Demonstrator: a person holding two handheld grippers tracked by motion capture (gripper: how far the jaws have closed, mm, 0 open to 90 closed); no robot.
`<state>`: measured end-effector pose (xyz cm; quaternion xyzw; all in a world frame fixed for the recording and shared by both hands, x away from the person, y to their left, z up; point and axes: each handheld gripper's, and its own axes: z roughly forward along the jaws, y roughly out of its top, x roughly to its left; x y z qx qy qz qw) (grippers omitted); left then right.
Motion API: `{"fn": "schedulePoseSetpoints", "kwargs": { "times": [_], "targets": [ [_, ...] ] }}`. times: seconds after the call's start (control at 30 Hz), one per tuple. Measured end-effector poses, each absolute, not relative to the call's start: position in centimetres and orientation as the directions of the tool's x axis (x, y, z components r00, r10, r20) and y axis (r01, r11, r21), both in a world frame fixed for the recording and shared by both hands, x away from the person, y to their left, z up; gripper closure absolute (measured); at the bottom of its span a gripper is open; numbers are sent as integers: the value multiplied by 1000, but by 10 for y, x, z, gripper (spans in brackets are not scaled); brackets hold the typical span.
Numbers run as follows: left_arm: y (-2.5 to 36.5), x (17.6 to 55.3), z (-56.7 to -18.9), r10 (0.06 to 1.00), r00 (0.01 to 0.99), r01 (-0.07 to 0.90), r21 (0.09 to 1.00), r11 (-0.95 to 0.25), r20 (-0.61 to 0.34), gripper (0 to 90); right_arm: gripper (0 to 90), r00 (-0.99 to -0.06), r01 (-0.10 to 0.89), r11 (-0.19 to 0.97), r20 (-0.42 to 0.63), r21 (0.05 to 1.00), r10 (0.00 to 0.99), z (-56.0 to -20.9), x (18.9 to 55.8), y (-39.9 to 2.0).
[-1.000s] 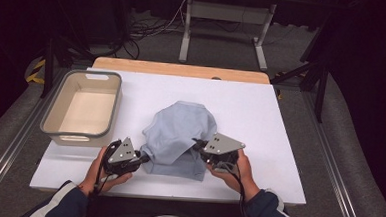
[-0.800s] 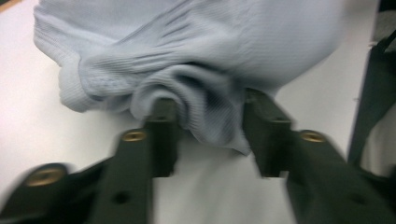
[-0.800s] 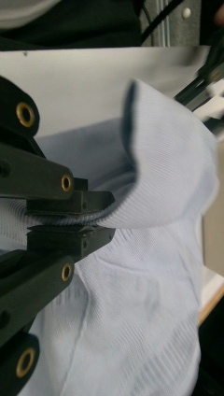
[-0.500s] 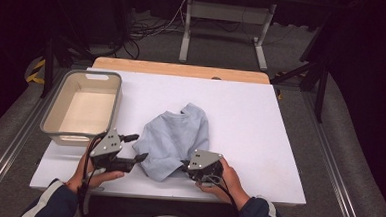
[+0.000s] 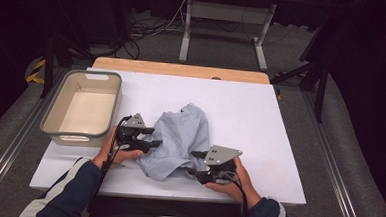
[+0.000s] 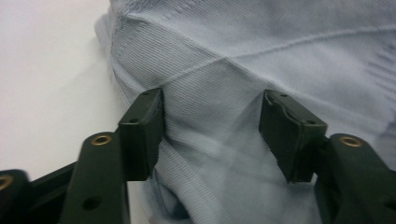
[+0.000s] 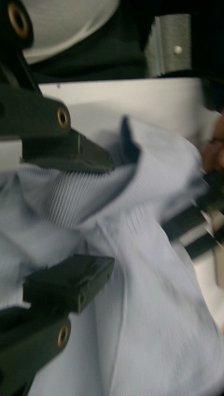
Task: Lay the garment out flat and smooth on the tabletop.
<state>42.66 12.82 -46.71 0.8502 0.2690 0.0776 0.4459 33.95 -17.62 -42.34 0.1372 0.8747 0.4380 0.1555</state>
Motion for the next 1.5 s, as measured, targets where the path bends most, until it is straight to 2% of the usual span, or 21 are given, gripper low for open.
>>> {"fn": "schedulePoseSetpoints", "kwargs": {
  "times": [0.1, 0.13, 0.2, 0.27, 0.33, 0.37, 0.4, 0.47, 0.57, 0.6, 0.63, 0.73, 0.8, 0.83, 0.9, 0.97, 1.07, 1.17, 1.2, 1.3, 1.5],
  "targets": [
    [129, 427, -469, 529, 844, 383, 790, -478, -89, 454, 413, -898, 121, 532, -137, 838, 419, -414, 346, -189],
    [127, 427, -472, 536, 838, 397, 786, -474, -100, 454, 371, -849, 151, 484, -137, 862, 510, -405, 359, -202],
    [125, 428, -474, 536, 840, 394, 776, -492, -87, 456, 352, -813, 179, 459, -132, 870, 567, -403, 372, -210],
    [123, 428, -477, 539, 839, 393, 769, -504, -75, 455, 343, -793, 237, 412, -69, 880, 605, -404, 391, -217],
    [124, 428, -477, 541, 837, 394, 771, -500, -77, 450, 313, -758, 306, 418, -47, 855, 651, -409, 411, -217],
    [124, 428, -477, 541, 837, 394, 771, -500, -77, 437, 313, -758, 306, 418, -47, 855, 651, -409, 411, -217],
    [124, 428, -478, 557, 827, 406, 772, -490, -82, 393, 305, -740, 377, 401, 11, 835, 672, -423, 435, -217],
    [124, 429, -480, 577, 812, 424, 767, -482, -86, 326, 286, -732, 438, 358, 96, 824, 674, -432, 448, -218],
    [124, 431, -483, 586, 803, 448, 760, -471, -110, 280, 282, -734, 505, 361, 169, 784, 658, -446, 459, -214],
    [124, 431, -483, 586, 803, 448, 760, -471, -110, 293, 282, -734, 505, 361, 169, 784, 658, -446, 459, -214],
    [125, 432, -483, 575, 809, 449, 761, -468, -124, 293, 310, -737, 511, 364, 179, 779, 651, -448, 460, -213],
    [125, 432, -483, 540, 828, 450, 758, -473, -154, 462, 601, -764, 501, 413, 165, 761, 624, -450, 457, -206],
    [126, 431, -481, 531, 834, 437, 766, -472, -148, 618, 782, -772, 480, 425, 140, 768, 620, -449, 454, -206],
    [126, 429, -478, 543, 833, 413, 769, -488, -103, 792, 859, -772, 461, 422, 118, 781, 624, -445, 451, -208],
    [128, 428, -472, 556, 828, 398, 780, -483, -78, 807, 863, -773, 449, 423, 104, 787, 626, -442, 449, -210],
    [131, 426, -463, 582, 813, 358, 800, -481, -14, 816, 866, -769, 415, 411, 70, 812, 636, -431, 444, -216],
    [140, 424, -442, 623, 781, 306, 853, -424, 29, 817, 867, -742, 364, 373, 24, 854, 670, -413, 436, -225],
    [141, 420, -421, 641, 762, 239, 882, -407, 89, 817, 867, -702, 277, 362, -71, 890, 709, -391, 425, -231],
    [140, 418, -416, 634, 766, 224, 883, -413, 102, 815, 866, -689, 240, 370, -111, 898, 717, -383, 419, -232],
    [134, 408, -417, 602, 786, 198, 863, -464, 143, 815, 865, -696, 218, 399, -145, 891, 703, -374, 408, -234],
    [124, 372, -438, 471, 858, 128, 803, -582, 204, 803, 864, -786, 235, 549, -176, 802, 593, -402, 377, -236]
  ]
}}
